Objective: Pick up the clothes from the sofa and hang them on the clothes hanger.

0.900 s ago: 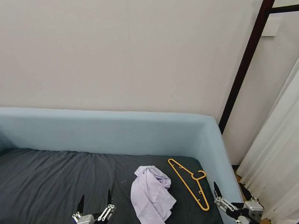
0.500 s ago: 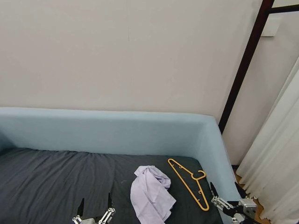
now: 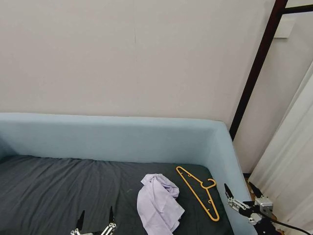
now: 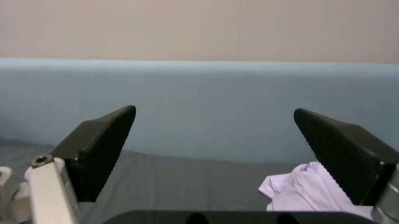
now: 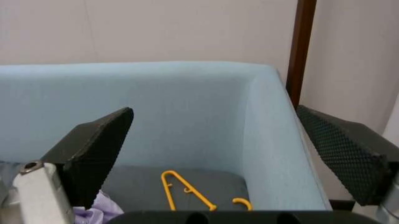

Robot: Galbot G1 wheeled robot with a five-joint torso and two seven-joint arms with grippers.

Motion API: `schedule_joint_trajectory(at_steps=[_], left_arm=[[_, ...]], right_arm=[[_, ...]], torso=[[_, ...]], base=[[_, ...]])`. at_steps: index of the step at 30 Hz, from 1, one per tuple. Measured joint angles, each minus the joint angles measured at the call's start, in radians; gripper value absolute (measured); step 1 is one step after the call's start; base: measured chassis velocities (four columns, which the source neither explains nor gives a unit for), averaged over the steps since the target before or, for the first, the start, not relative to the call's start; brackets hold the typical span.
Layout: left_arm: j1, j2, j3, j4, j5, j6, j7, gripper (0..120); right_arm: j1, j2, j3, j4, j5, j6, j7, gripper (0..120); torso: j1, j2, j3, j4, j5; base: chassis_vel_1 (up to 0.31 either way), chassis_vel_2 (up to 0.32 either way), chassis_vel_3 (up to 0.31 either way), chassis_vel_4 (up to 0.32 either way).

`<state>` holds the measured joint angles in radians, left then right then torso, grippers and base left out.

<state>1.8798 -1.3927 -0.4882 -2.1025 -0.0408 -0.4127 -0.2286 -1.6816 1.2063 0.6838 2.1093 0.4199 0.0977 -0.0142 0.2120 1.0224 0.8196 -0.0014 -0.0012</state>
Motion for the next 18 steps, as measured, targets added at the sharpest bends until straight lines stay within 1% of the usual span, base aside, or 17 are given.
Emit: schedule_joint_trajectory(at_steps=[3,4,5,7,8,9,10,11,13,14,15,16,17,18], left_arm=[[-0.017,0.036,-0.020,0.007,-0.013,0.004,0.000,100],[-0.021,0.044,-0.024,0.011,-0.019,0.005,-0.001,100],[-0.021,0.044,-0.024,0.011,-0.019,0.005,-0.001,100],[-0.026,0.058,-0.028,0.017,-0.026,0.006,-0.002,100],[-0.030,0.063,-0.029,0.020,-0.027,0.006,-0.003,100],[-0.036,0.068,-0.029,0.022,-0.029,0.006,-0.003,100],[-0.036,0.068,-0.029,0.022,-0.029,0.006,-0.003,100],[-0.038,0.069,-0.029,0.023,-0.031,0.006,-0.003,100],[-0.041,0.068,-0.028,0.026,-0.035,0.006,-0.003,100],[-0.037,0.067,-0.027,0.029,-0.036,0.007,-0.003,100],[-0.032,0.066,-0.029,0.031,-0.036,0.007,-0.003,100],[-0.024,0.066,-0.030,0.032,-0.035,0.006,-0.002,100],[-0.024,0.066,-0.030,0.032,-0.035,0.006,-0.002,100],[-0.015,0.068,-0.033,0.034,-0.035,0.003,-0.003,100]], right_arm=[[0.008,0.020,-0.031,0.000,-0.020,-0.026,0.005,100],[0.016,0.016,-0.049,0.000,-0.026,-0.051,0.010,100],[0.016,0.016,-0.049,0.000,-0.026,-0.051,0.010,100],[0.034,-0.011,-0.083,0.000,-0.020,-0.122,0.025,100],[0.050,-0.030,-0.101,0.000,-0.005,-0.160,0.033,100],[0.089,-0.073,-0.134,-0.004,0.046,-0.230,0.049,100],[0.089,-0.073,-0.134,-0.004,0.046,-0.230,0.049,100],[0.110,-0.093,-0.150,-0.007,0.076,-0.258,0.058,100],[0.179,-0.154,-0.198,-0.023,0.157,-0.324,0.077,100],[0.260,-0.227,-0.278,-0.050,0.233,-0.373,0.086,100],[0.308,-0.264,-0.330,-0.067,0.268,-0.395,0.090,100],[0.363,-0.297,-0.391,-0.085,0.300,-0.414,0.091,100],[0.363,-0.297,-0.391,-0.085,0.300,-0.414,0.091,100],[0.435,-0.330,-0.468,-0.109,0.334,-0.437,0.091,100]], torso=[[0.000,0.000,0.000,-0.0002,0.0002],[0.000,0.000,0.000,-0.0001,0.0002],[0.000,0.000,0.000,-0.0001,0.0002],[0.000,0.000,0.000,0.0000,0.0001],[0.000,0.000,0.000,-0.0001,0.0002],[0.000,0.000,0.000,-0.0001,0.0002],[0.000,0.000,0.000,-0.0001,0.0002],[0.000,0.000,0.000,-0.0001,0.0002],[0.000,0.000,0.000,0.0004,0.0001],[0.000,0.000,0.000,0.0005,0.0002],[0.000,0.000,0.000,0.0001,0.0002],[0.000,0.000,0.000,0.0000,0.0003],[0.000,0.000,0.000,0.0000,0.0003],[0.000,0.000,0.000,0.0003,0.0004]], base=[[0.000,0.000,0.000,0.000],[0.000,0.000,0.000,0.000],[0.000,0.000,0.000,0.000],[0.000,0.000,0.000,0.000],[0.000,0.000,0.000,0.000],[0.000,0.000,0.000,0.000],[0.000,0.000,0.000,0.000],[0.000,0.000,0.000,0.000],[0.000,0.000,0.000,0.000],[0.000,0.000,0.000,0.000],[0.000,0.000,0.000,0.000],[0.000,0.000,0.000,0.000],[0.000,0.000,0.000,0.000],[0.000,0.000,0.000,0.000]])
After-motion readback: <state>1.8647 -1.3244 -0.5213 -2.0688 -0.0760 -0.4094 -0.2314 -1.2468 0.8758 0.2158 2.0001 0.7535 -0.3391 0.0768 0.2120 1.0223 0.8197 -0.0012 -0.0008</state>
